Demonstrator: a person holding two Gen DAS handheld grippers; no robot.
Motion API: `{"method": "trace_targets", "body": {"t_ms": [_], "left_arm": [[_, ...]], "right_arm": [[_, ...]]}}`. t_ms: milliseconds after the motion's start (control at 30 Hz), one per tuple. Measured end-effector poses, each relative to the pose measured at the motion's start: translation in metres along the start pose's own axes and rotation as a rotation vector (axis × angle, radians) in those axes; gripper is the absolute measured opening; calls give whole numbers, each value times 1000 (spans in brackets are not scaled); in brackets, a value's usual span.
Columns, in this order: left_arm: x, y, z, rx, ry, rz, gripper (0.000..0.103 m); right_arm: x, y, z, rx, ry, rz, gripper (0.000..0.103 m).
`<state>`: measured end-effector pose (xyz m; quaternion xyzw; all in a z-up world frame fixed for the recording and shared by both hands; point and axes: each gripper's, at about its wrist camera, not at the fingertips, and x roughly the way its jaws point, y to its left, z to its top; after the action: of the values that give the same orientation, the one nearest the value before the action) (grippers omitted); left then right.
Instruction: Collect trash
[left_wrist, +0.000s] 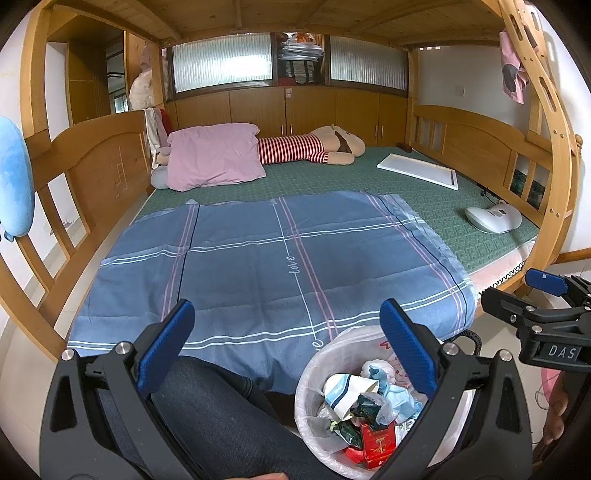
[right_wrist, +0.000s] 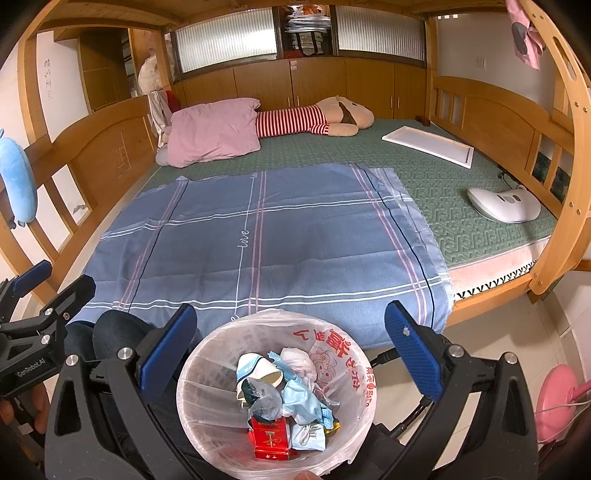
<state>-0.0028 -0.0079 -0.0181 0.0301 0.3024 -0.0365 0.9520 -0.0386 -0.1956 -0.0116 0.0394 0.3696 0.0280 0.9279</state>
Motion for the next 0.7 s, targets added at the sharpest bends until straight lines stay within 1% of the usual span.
{"method": "trace_targets", "body": {"t_ms": [533,700], "left_arm": [[3,-1,-1,0,11,-15,100],[6,0,-1,-3,19,-9,100]], "right_arm": [[5,-2,-4,15,12,-5,99],[6,-3,-4,22,15,-8,99]]}}
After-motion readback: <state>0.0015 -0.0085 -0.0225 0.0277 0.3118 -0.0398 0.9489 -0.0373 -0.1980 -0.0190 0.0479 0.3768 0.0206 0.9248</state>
